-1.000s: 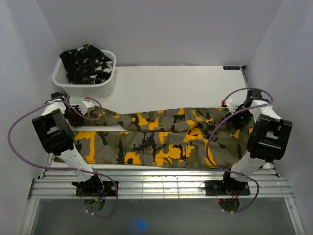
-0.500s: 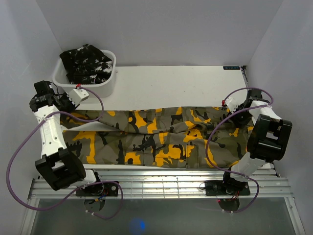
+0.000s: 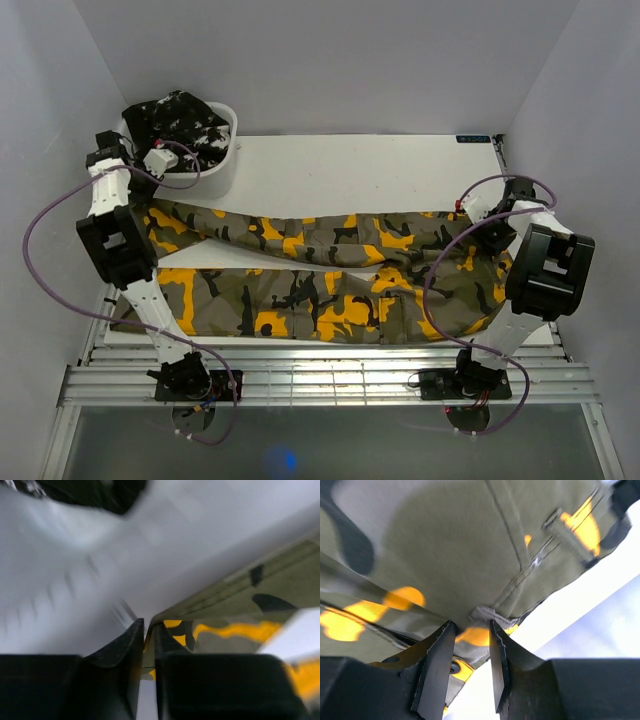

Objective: Fold and stack the trousers
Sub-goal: Flatten the trousers out

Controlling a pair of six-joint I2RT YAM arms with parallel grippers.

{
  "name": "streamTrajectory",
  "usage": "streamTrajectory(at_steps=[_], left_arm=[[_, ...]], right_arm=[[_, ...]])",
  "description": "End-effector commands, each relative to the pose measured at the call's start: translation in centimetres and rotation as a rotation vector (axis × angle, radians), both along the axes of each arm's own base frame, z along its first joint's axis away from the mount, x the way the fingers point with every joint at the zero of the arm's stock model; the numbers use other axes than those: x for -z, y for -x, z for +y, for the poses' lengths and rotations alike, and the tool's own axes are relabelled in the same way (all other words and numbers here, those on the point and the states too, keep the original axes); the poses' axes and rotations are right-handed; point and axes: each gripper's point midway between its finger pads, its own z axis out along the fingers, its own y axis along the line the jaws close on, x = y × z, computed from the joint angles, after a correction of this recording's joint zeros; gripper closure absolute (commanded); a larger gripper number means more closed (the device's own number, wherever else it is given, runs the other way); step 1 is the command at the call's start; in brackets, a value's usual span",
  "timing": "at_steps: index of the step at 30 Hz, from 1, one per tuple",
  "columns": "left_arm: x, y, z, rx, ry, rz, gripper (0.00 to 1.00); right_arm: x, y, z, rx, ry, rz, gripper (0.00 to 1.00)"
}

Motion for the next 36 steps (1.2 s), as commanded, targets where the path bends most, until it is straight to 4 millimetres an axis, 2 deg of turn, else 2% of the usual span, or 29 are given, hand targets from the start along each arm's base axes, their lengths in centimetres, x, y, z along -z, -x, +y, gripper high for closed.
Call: streamTrajectory(at_steps=[1, 2, 3, 4, 5, 6, 7, 8, 9, 11, 12, 13, 14, 15, 16, 17, 19, 20, 22, 25, 26, 28, 29, 30, 34, 36], left_arm=[[-1.0, -6.3, 2.4, -0.096, -0.052, -0.127, 0.71], [1.0, -7.3, 2.7, -0.104, -0.049, -0.099, 0.64], [-0.1, -8.2, 3.2, -0.11, -0.067, -0.129, 0.56], [0.0, -8.3, 3.3, -0.126, -0.063, -0.13, 0.33], [-1.2, -8.2, 3.5, -0.138, -0.068, -0.151, 0.27], [-1.1, -7.6, 3.3, -0.139, -0.055, -0.148, 0.1], [-1.6, -7.1, 3.0, -0.156, -0.033, -0.162, 0.09], [-2.3, -6.4, 2.7, -0.158, 0.002, -0.184, 0.09], [-3.0, -4.5, 1.9, -0.157, 0.015, -0.201, 0.09], [-3.7, -2.6, 0.9, -0.15, 0.043, -0.23, 0.1], [-6.4, -1.5, 0.2, -0.137, 0.038, -0.296, 0.1], [-4.0, 0.5, -1.0, -0.135, 0.076, -0.242, 0.11], [-3.9, 1.4, -1.6, -0.162, 0.108, -0.248, 0.15], [-5.0, 2.1, -2.9, -0.155, 0.151, -0.285, 0.17], [-4.7, 2.8, -3.8, -0.167, 0.199, -0.282, 0.2], [-2.9, 3.8, -4.9, -0.228, 0.278, -0.258, 0.27], [-2.8, 4.5, -6.6, -0.251, 0.373, -0.28, 0.33], [-0.9, 5.3, -7.4, -0.295, 0.418, -0.253, 0.35], [-0.4, 4.6, -7.9, -0.378, 0.506, -0.279, 0.38], [2.2, 3.7, -7.9, -0.492, 0.585, -0.224, 0.46], [4.0, 3.5, -7.6, -0.532, 0.592, -0.181, 0.48], [5.4, 3.4, -7.3, -0.57, 0.595, -0.139, 0.49], [6.1, 3.6, -6.8, -0.595, 0.572, -0.12, 0.5], [7.5, 4.2, -6.8, -0.611, 0.564, -0.064, 0.51], [9.7, 6.8, -4.6, -0.649, 0.457, 0.023, 0.55], [10.3, 8.5, -1.6, -0.676, 0.368, 0.041, 0.56]], right_arm=[[-0.5, -1.9, -2.0, 0.045, 0.066, -0.045, 0.61], [-0.2, -1.6, -3.0, 0.057, 0.112, -0.025, 0.61], [0.1, -1.5, -3.3, 0.061, 0.123, -0.02, 0.61], [0.2, -1.7, -3.6, 0.065, 0.135, -0.028, 0.62], [0.4, -1.6, -4.1, 0.076, 0.143, -0.023, 0.62], [0.5, -1.6, -4.6, 0.083, 0.159, -0.023, 0.62], [0.5, -1.7, -4.9, 0.092, 0.166, -0.03, 0.62], [0.6, -1.7, -5.3, 0.1, 0.172, -0.031, 0.63], [0.6, -1.7, -5.4, 0.109, 0.169, -0.034, 0.63], [-0.1, -1.8, -5.1, 0.113, 0.152, -0.055, 0.63], [-0.3, -1.8, -4.9, 0.116, 0.142, -0.062, 0.63], [-0.7, -1.8, -4.6, 0.119, 0.126, -0.073, 0.63], [-1.6, -1.7, -4.1, 0.119, 0.104, -0.085, 0.63], [-1.9, -1.8, -3.4, 0.111, 0.069, -0.097, 0.63], [-2.3, -1.8, -2.8, 0.106, 0.036, -0.109, 0.63], [-3.1, -1.9, -2.1, 0.107, -0.003, -0.125, 0.63], [-3.5, -1.9, -1.5, 0.107, -0.031, -0.137, 0.63], [-3.6, -1.9, -1.3, 0.11, -0.043, -0.141, 0.63], [-3.5, -2.0, -1.1, 0.107, -0.054, -0.142, 0.65], [-2.3, -2.0, -1.0, 0.113, -0.058, -0.099, 0.69], [-1.6, -1.9, -1.2, 0.121, -0.05, -0.076, 0.74], [-1.1, -2.1, -1.6, 0.132, -0.044, -0.061, 0.8], [-0.2, -1.9, -1.8, 0.135, -0.033, -0.034, 0.8], [0.4, -1.6, -1.8, 0.132, -0.029, -0.018, 0.82], [2.4, -0.3, -2.3, 0.124, 0.01, 0.036, 0.88], [2.8, 0.2, -2.6, 0.123, 0.03, 0.047, 0.91]])
